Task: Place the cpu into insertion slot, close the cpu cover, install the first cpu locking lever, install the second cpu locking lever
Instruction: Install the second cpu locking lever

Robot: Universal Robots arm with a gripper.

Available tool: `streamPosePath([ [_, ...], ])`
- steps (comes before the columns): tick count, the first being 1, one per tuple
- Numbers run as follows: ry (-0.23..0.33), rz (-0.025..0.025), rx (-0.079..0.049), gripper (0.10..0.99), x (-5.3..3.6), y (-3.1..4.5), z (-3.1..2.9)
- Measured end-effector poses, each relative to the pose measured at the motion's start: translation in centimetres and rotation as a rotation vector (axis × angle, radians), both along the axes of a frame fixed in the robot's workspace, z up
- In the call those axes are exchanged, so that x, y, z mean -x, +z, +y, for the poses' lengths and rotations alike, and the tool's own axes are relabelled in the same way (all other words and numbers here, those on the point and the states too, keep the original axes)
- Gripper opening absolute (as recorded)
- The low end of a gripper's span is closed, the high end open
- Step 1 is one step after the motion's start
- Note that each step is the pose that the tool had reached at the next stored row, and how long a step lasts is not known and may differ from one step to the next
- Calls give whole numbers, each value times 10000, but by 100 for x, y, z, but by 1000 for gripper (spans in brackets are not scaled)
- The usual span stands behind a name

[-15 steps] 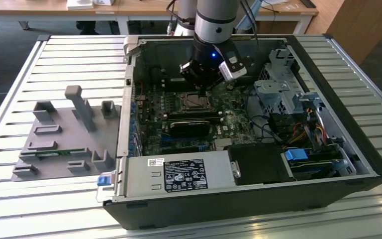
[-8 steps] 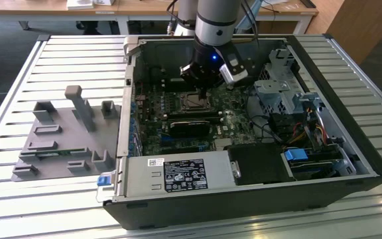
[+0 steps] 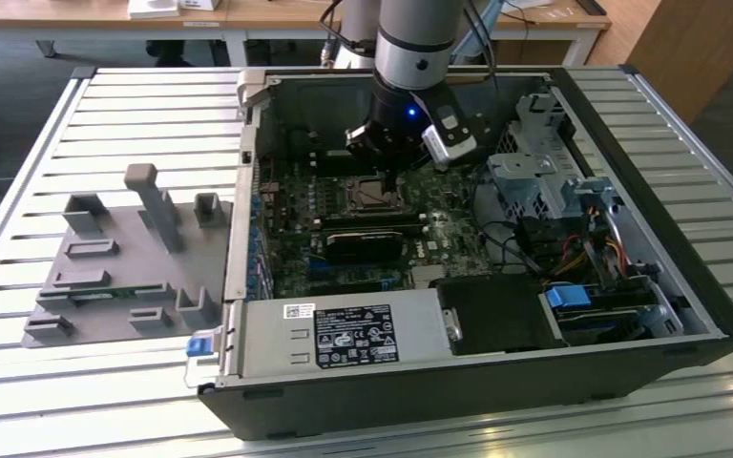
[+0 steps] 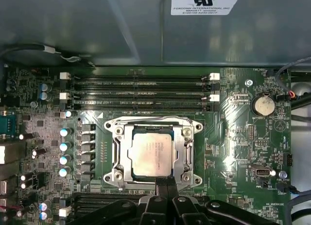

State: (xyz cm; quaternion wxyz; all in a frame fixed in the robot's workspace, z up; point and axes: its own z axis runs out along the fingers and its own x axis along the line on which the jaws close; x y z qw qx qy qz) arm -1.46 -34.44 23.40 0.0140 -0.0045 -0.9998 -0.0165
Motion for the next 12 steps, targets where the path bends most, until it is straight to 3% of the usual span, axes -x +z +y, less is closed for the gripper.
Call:
streamPosePath([
  [12,0,0,0,106,0,-1,-68],
])
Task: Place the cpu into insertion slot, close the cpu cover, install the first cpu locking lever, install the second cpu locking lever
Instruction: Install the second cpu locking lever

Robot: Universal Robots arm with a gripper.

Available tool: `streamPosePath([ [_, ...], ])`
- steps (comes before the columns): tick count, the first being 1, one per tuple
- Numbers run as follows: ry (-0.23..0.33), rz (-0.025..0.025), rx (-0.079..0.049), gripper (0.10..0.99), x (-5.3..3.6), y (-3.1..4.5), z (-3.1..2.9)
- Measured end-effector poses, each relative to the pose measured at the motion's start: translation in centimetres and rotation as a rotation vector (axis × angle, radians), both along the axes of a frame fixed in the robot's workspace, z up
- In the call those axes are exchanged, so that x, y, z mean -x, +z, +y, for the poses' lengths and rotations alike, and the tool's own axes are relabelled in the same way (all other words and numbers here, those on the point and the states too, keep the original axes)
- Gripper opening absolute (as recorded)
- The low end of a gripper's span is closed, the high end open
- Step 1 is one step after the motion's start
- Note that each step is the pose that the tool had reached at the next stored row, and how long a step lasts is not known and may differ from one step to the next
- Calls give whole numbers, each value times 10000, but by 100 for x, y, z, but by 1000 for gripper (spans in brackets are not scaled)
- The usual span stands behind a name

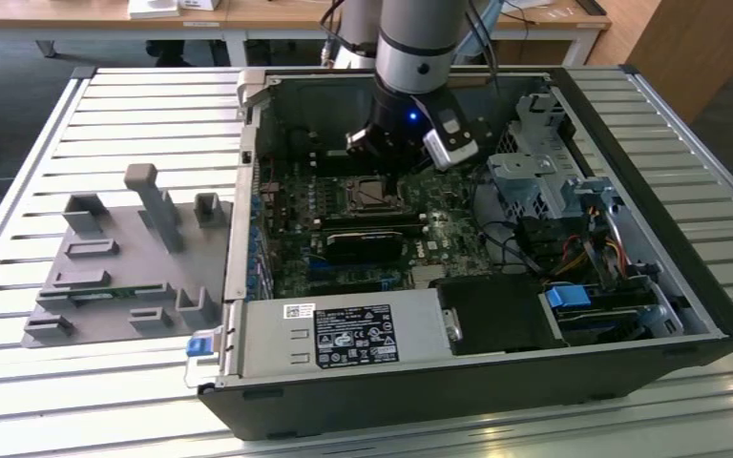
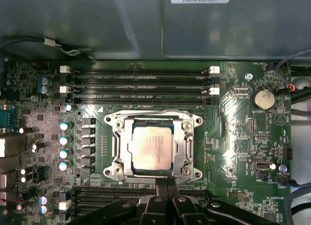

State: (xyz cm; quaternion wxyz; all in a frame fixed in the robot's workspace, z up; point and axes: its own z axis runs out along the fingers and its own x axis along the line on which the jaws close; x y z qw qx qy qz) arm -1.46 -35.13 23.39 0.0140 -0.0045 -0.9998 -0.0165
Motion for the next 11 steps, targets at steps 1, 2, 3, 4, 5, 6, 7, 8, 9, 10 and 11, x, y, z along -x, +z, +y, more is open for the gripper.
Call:
streamPosePath([
  [1,0,0,1,106,0,0,-9],
  [2,0,1,1,106,0,0,-22],
  [3,-1,1,1,106,0,0,-36],
  [4,0,0,1,106,0,0,-48],
  [5,0,0,0,106,0,0,-59],
  [6,0,1,0,106,0,0,-71],
  [7,0,0,0,106,0,0,-80],
  [8,0,0,1,106,0,0,-90],
  [9,0,0,0,106,0,-1,-99],
  [10,0,0,0,106,0,-1,-108],
  [11,0,1,1,106,1,-1,-117],
])
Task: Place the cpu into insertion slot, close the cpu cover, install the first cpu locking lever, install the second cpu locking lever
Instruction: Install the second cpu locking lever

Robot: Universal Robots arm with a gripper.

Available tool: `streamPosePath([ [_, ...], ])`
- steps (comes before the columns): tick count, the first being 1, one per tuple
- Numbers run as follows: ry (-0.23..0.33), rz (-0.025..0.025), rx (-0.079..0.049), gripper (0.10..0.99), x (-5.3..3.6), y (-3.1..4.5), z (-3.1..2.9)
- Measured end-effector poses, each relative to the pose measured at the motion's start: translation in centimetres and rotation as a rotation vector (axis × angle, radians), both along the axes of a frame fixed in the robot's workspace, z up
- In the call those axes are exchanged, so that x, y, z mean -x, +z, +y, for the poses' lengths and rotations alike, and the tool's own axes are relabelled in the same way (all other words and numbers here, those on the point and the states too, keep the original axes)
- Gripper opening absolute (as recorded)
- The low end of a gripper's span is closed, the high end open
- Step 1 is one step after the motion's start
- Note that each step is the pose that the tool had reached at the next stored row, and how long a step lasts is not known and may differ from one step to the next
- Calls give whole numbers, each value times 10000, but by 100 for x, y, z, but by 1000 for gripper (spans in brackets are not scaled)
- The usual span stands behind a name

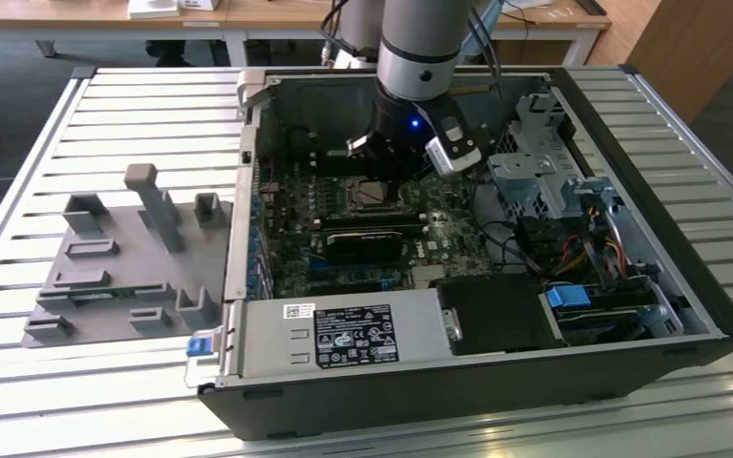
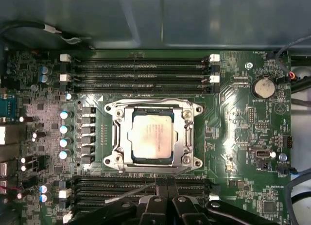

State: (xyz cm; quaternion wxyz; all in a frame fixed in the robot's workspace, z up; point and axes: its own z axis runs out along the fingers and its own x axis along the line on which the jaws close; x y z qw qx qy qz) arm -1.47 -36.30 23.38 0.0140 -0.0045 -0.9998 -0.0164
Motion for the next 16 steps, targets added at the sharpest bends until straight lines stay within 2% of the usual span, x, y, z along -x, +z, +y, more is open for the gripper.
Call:
streamPosePath([
  [16,-1,1,-12,106,150,-6,-61],
])
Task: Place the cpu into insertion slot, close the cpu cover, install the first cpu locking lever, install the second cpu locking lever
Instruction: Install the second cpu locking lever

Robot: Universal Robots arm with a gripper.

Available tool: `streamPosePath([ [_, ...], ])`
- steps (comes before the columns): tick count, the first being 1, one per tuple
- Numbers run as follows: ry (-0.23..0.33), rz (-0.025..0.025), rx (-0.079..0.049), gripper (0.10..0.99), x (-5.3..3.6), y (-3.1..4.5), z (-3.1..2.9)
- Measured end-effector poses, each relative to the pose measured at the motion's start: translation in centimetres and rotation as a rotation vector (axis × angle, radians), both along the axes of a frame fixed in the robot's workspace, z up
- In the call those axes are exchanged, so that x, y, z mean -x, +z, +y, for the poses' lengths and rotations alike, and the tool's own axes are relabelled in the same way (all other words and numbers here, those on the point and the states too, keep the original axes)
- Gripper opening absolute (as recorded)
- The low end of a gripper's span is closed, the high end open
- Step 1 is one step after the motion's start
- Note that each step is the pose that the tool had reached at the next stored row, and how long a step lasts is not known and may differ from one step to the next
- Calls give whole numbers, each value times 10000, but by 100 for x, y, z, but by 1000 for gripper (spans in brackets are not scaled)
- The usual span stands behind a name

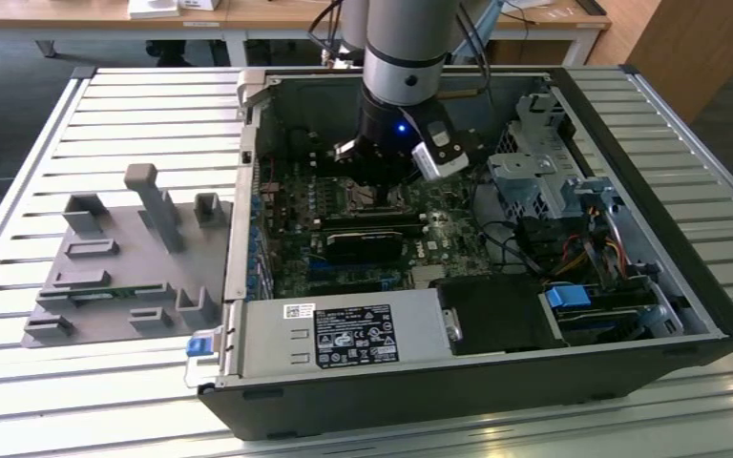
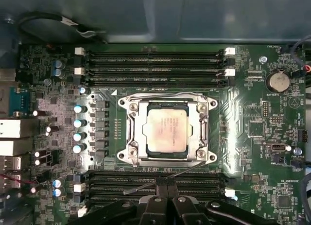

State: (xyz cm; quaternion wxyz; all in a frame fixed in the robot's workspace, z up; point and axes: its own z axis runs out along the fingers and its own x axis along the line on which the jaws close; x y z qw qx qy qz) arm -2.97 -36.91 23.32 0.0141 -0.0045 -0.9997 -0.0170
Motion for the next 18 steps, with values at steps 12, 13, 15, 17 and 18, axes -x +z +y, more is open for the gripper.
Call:
streamPosePath([
  [12,1,9,-337,106,109,-23,-73],
  [13,0,8,-341,106,121,-32,-76],
  [15,0,9,-349,106,131,-56,-79],
  [17,2,10,-366,106,134,-89,-79],
  [18,2,10,-377,106,135,-106,-79],
])
